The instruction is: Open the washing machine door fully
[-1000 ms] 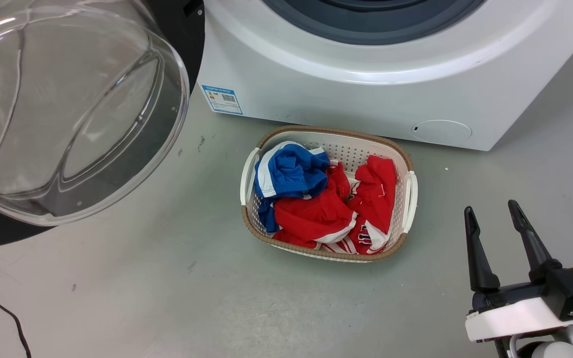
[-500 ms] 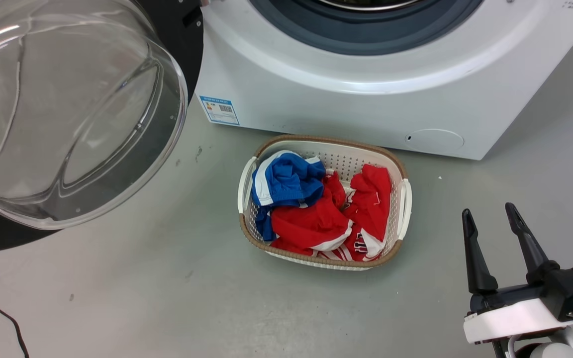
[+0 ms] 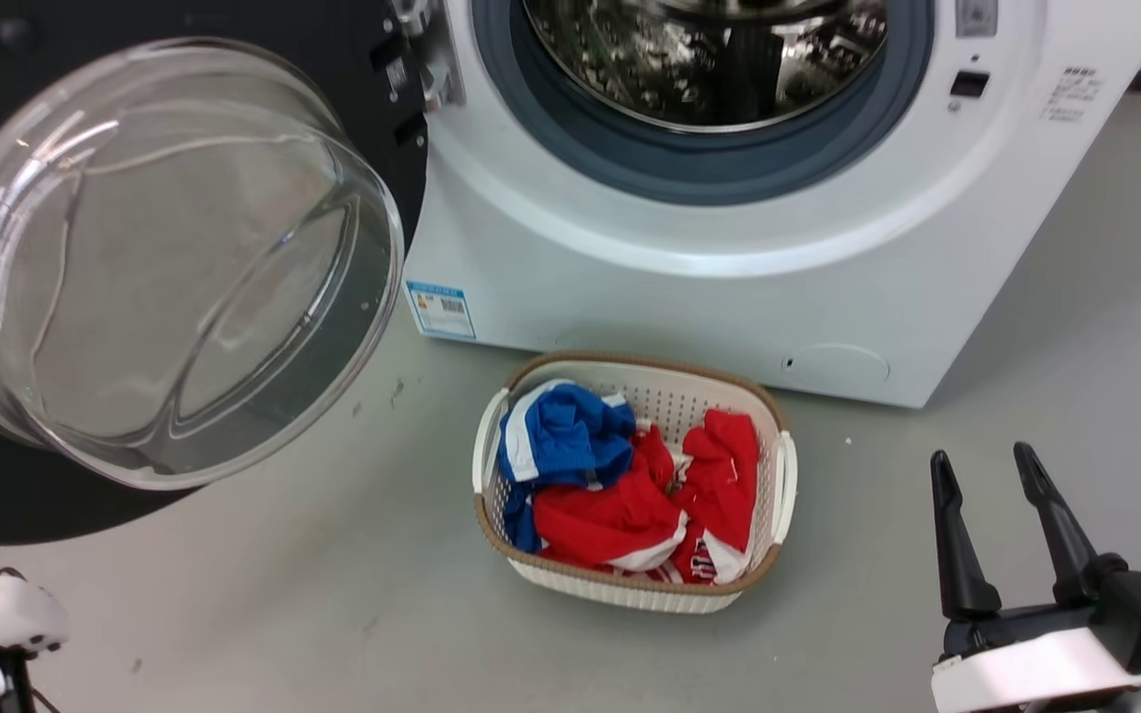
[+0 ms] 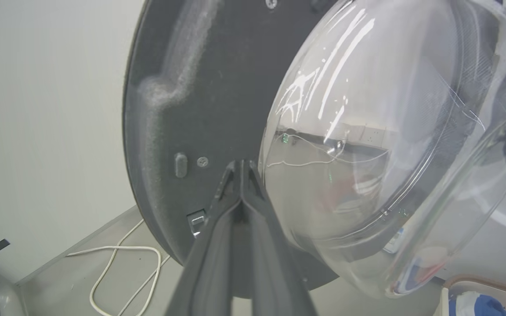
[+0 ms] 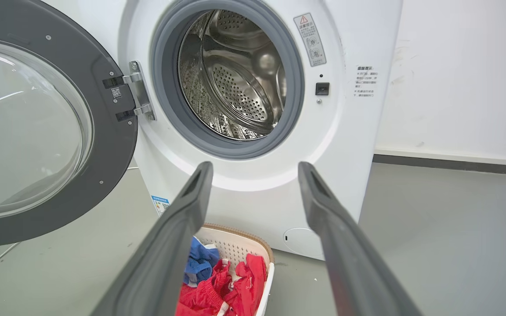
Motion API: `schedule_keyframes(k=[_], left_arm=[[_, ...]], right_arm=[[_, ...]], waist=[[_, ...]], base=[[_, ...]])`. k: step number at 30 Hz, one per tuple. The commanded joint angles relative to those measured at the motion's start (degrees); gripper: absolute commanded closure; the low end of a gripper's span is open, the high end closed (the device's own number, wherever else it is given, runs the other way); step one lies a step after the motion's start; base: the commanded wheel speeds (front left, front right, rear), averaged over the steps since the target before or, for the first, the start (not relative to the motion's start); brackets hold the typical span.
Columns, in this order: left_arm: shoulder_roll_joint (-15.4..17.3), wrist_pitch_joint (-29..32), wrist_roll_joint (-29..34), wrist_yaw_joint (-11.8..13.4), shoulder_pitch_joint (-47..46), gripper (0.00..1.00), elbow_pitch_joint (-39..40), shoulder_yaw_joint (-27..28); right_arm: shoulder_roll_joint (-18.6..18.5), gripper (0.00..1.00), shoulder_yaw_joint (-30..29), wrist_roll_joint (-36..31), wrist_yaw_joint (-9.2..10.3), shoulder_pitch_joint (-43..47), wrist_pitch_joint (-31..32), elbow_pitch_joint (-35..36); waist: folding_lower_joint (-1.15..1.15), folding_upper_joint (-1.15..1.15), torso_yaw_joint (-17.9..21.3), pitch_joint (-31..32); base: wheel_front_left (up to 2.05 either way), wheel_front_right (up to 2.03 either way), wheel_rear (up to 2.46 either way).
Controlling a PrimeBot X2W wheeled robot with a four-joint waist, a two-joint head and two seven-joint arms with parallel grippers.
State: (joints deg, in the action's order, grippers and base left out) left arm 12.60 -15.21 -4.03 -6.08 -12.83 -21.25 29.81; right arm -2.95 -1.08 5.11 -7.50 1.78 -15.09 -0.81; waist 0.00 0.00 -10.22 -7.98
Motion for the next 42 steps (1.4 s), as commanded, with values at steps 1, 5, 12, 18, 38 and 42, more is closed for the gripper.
schedule_keyframes(k=[1, 5, 12, 18, 38, 42], left_arm=[[-0.9, 0.1, 0.3, -0.3, 1.6, 1.00, 1.8, -0.7], [-2.7, 0.1, 1.8, -0.6, 5.0, 1.00, 6.0, -3.6], [-6.1, 0.1, 3.1, -0.9, 10.3, 1.00, 13.4, -8.4], [-7.9, 0.1, 3.4, -0.9, 13.3, 1.00, 18.6, -13.0], [-9.7, 0.1, -0.1, 0.6, 17.1, 0.00, 18.5, -27.3], [-9.7, 0.1, -0.2, 1.6, 17.3, 0.00, 18.6, -28.4]], right_arm=[[0.2, 0.00, -0.1, 0.6, 0.01, 0.9, -0.1, 0.2], [0.2, 0.00, -0.4, 1.0, 0.01, 2.2, -0.1, 0.3], [0.2, 0.00, -0.9, 1.5, 0.01, 4.4, -0.1, 1.4], [0.1, 0.00, -1.3, 1.6, 0.01, 5.6, -0.1, 2.8], [0.1, 0.00, -1.2, 2.8, 0.01, 6.8, -0.1, 4.4], [0.1, 0.00, -1.3, 2.9, 0.01, 7.1, -0.1, 4.7]], waist=[[0.00, 0.00, 0.2, 2.4], [0.00, 0.00, 0.6, 5.0], [0.00, 0.00, 2.2, 8.1], [0.00, 0.00, 3.9, 8.8], [0.00, 0.00, 9.3, 8.6], [0.00, 0.00, 9.7, 8.5]], base=[[0.00, 0.00, 0.00], [0.00, 0.00, 0.00], [0.00, 0.00, 0.00], [0.00, 0.00, 0.00], [0.00, 0.00, 0.00], [0.00, 0.00, 0.00]])
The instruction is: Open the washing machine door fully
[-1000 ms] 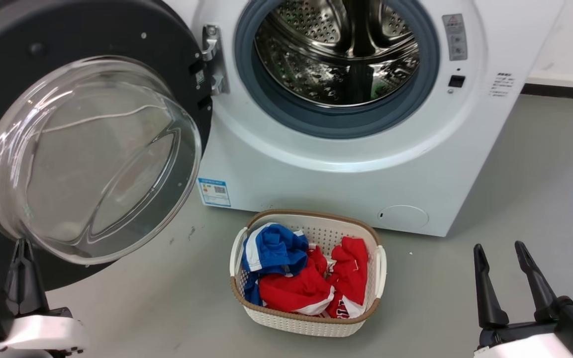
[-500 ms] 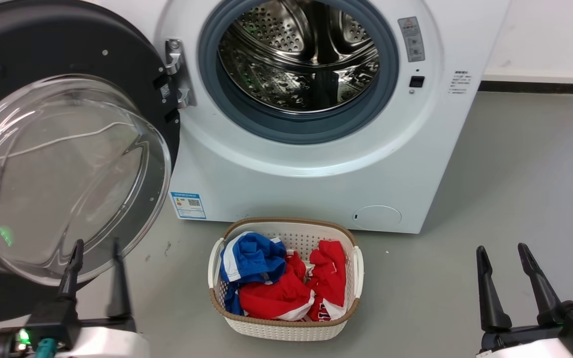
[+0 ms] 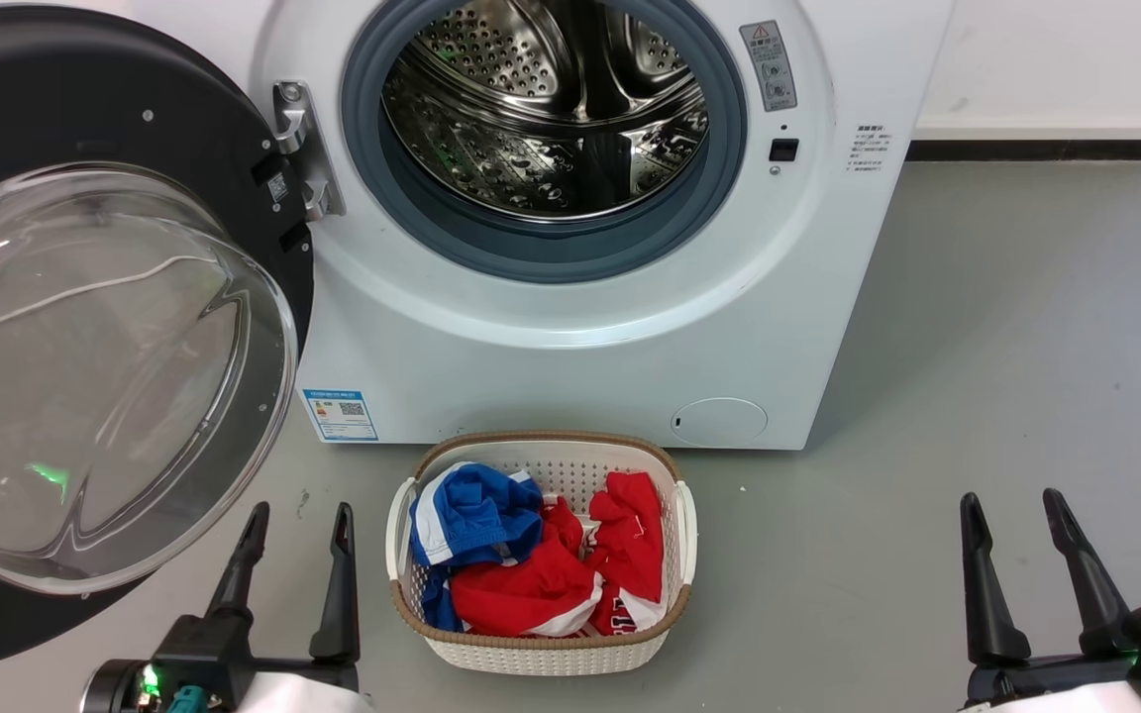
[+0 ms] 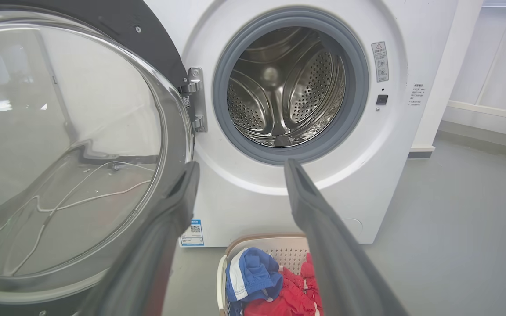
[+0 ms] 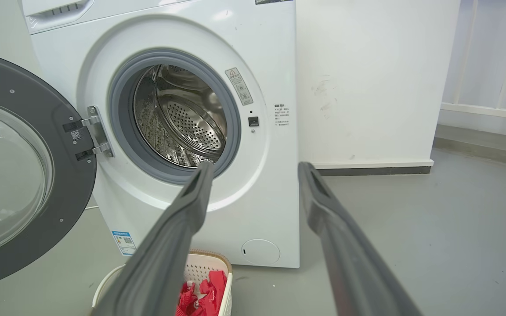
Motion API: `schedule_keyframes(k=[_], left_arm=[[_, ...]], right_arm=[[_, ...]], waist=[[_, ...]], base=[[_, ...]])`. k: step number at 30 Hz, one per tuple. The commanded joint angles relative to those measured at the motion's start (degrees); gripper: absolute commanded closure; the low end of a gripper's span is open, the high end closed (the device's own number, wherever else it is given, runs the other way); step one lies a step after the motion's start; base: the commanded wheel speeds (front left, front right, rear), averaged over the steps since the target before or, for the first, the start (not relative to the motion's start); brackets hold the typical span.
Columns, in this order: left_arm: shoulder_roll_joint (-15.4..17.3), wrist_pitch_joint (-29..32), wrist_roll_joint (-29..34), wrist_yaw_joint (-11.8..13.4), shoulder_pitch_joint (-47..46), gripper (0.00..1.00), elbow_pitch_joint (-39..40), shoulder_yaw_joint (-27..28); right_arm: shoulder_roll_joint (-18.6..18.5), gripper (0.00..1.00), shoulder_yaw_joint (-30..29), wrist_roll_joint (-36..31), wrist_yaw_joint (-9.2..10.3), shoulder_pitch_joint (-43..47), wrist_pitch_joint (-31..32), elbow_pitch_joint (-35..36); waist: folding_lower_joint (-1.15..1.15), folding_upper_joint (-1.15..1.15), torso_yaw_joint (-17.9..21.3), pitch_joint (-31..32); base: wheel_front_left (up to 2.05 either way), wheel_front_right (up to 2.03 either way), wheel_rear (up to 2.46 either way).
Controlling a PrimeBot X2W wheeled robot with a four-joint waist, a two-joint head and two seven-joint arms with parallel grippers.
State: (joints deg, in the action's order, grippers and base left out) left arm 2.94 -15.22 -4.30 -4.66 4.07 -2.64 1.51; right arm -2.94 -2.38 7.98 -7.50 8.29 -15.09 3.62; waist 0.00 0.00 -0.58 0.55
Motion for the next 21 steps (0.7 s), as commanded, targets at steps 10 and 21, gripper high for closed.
schedule_keyframes(k=[10, 21], left_arm=[[-0.1, 0.1, 1.0, 2.9, 1.1, 0.00, -1.1, -2.5], [-0.1, 0.1, 0.3, 4.2, 1.3, 0.00, -2.4, -2.7]], right_arm=[[0.1, 0.00, -0.6, 1.1, 0.01, 2.1, -0.1, 0.0], [0.1, 0.00, -0.1, 1.2, 0.01, 2.3, -0.1, -0.5]], waist=[[0.00, 0.00, 0.1, -0.1], [0.00, 0.00, 0.1, -0.1]], base=[[0.00, 0.00, 0.00], [0.00, 0.00, 0.00]])
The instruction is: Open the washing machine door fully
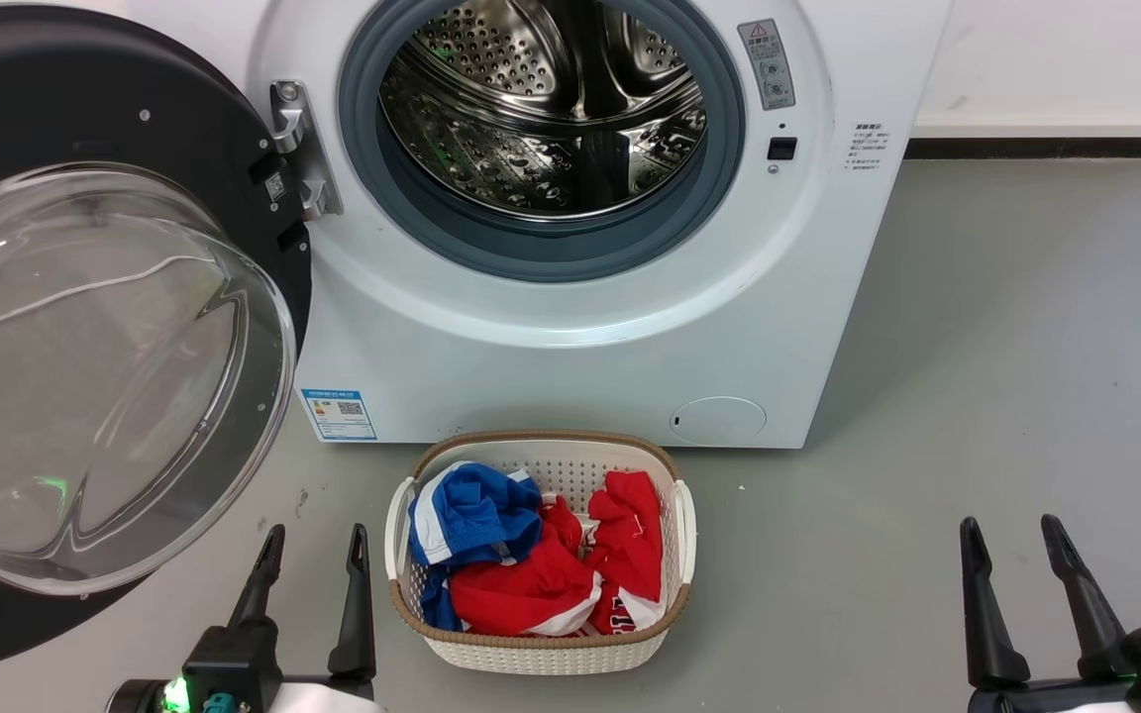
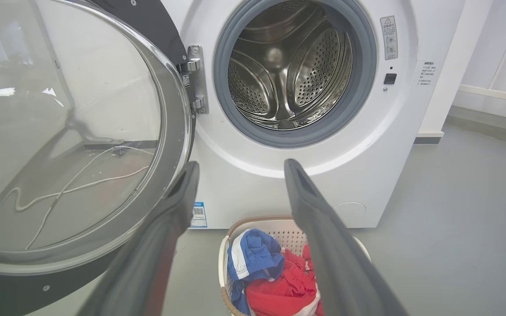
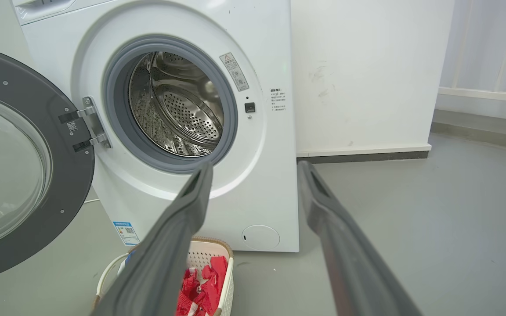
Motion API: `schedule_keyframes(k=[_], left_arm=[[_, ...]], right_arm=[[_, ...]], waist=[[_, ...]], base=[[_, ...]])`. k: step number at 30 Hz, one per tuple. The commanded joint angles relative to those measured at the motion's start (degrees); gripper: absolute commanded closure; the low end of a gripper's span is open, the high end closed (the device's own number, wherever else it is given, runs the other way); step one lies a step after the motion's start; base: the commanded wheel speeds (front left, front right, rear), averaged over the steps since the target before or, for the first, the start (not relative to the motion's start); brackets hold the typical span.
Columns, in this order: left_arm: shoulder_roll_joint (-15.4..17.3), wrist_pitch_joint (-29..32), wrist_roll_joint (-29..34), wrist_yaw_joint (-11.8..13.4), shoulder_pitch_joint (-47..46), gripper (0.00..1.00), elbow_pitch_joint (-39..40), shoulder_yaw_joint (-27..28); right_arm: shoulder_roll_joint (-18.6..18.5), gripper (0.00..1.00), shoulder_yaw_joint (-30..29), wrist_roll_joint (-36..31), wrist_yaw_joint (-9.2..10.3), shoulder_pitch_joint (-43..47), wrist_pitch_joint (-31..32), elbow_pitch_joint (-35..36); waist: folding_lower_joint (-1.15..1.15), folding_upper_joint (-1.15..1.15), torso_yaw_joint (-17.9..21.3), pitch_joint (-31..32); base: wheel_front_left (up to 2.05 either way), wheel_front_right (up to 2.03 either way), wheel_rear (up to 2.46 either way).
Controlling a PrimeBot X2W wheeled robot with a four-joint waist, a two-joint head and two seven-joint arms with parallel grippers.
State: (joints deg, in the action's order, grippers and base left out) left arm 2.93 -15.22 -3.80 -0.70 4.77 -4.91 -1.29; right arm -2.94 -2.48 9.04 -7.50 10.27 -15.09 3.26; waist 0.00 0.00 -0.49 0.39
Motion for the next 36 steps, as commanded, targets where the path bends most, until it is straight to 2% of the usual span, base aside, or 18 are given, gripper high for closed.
schedule_keyframes(k=[1, 2, 7, 21, 36], left_arm=[[-0.1, 0.1, -0.3, 0.1, 0.6, 0.00, -0.2, 0.1], [0.0, 0.0, -0.1, 0.2, 0.0, 1.00, -0.3, 0.0], [0.0, 0.1, -0.5, 0.1, 0.8, 1.00, -3.1, -0.1], [0.0, 4.2, -16.9, -1.2, -1.6, 1.00, -4.2, 1.5], [0.0, 7.8, -31.7, -2.4, -3.6, 1.00, -5.2, 2.8]], right_arm=[[0.1, 0.00, 0.0, 0.2, 0.01, 0.4, -0.1, -0.1], [0.0, 1.00, 0.0, 0.0, 0.00, 0.0, 0.0, 0.0], [0.0, 1.00, 0.2, 0.4, 0.00, 0.6, 0.1, -2.6], [-1.0, 1.00, 0.7, 17.0, 0.00, -2.6, 3.1, -5.2], [-1.6, 1.00, 0.7, 31.6, 0.00, -5.6, 6.1, -7.6]], waist=[[0.00, 0.00, -0.1, 0.0], [0.00, 0.00, -0.1, 0.0], [-0.01, 0.00, -0.1, 0.0], [-0.01, 0.00, 0.0, 0.0], [-0.01, 0.00, 0.1, -0.1]], base=[[0.00, 0.00, 0.00], [0.00, 0.00, 0.00], [0.00, 0.00, 0.00], [0.00, 0.00, 0.00], [0.00, 0.00, 0.00]])
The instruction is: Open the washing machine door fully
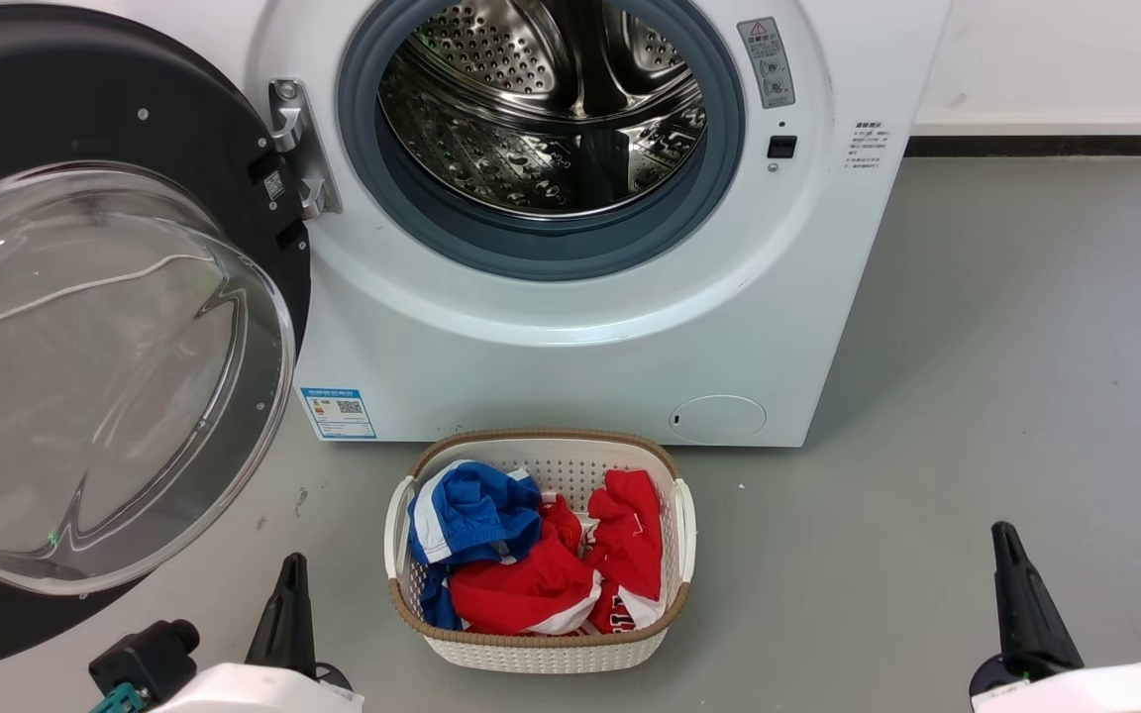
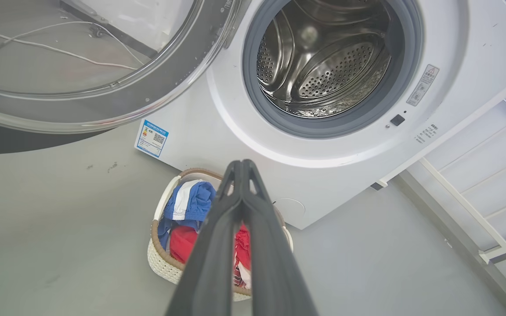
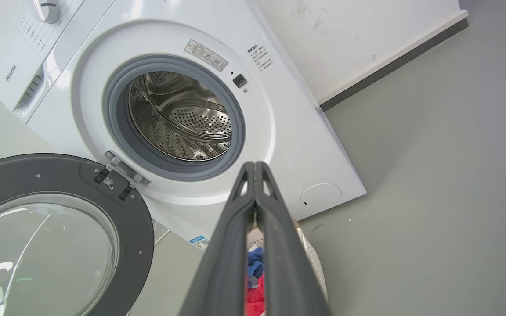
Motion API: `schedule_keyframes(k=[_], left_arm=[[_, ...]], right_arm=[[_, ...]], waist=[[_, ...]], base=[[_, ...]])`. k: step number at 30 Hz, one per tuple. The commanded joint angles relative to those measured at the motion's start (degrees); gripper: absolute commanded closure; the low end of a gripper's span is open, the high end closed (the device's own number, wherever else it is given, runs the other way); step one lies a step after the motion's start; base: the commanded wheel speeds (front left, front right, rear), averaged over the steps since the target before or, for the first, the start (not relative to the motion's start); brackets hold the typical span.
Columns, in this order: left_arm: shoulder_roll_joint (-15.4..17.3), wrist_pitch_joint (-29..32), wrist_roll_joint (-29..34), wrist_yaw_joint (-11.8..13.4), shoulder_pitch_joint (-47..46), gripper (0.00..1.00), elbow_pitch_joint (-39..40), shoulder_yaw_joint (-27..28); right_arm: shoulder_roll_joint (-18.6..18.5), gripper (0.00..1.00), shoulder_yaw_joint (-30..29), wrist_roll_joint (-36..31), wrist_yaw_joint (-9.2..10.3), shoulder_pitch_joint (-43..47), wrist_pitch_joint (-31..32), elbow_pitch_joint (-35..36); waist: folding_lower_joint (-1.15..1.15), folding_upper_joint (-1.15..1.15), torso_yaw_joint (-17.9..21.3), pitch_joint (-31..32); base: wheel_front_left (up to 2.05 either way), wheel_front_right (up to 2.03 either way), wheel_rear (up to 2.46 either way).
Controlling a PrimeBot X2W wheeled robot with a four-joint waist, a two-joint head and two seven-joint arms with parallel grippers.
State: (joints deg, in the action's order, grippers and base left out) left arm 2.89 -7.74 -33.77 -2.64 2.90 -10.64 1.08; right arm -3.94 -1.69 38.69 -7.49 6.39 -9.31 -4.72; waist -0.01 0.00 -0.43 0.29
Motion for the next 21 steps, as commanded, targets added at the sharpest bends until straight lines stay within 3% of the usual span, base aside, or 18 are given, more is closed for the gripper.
schedule_keyframes(k=[1, 21], left_arm=[[0.0, 0.5, -2.7, -0.5, -1.9, 1.00, 0.5, 0.5], [0.0, 4.9, -20.3, -1.9, -4.3, 1.00, -0.7, 2.1]], right_arm=[[-0.6, 1.00, -0.1, 2.8, -0.01, -1.8, 0.5, 0.2], [-0.9, 1.00, -0.5, 19.8, -0.01, -5.3, 4.4, -2.7]], waist=[[0.00, 0.00, 0.0, 0.0], [0.01, 0.00, 0.1, -0.1]], base=[[0.00, 0.00, 0.00], [0.00, 0.00, 0.00]])
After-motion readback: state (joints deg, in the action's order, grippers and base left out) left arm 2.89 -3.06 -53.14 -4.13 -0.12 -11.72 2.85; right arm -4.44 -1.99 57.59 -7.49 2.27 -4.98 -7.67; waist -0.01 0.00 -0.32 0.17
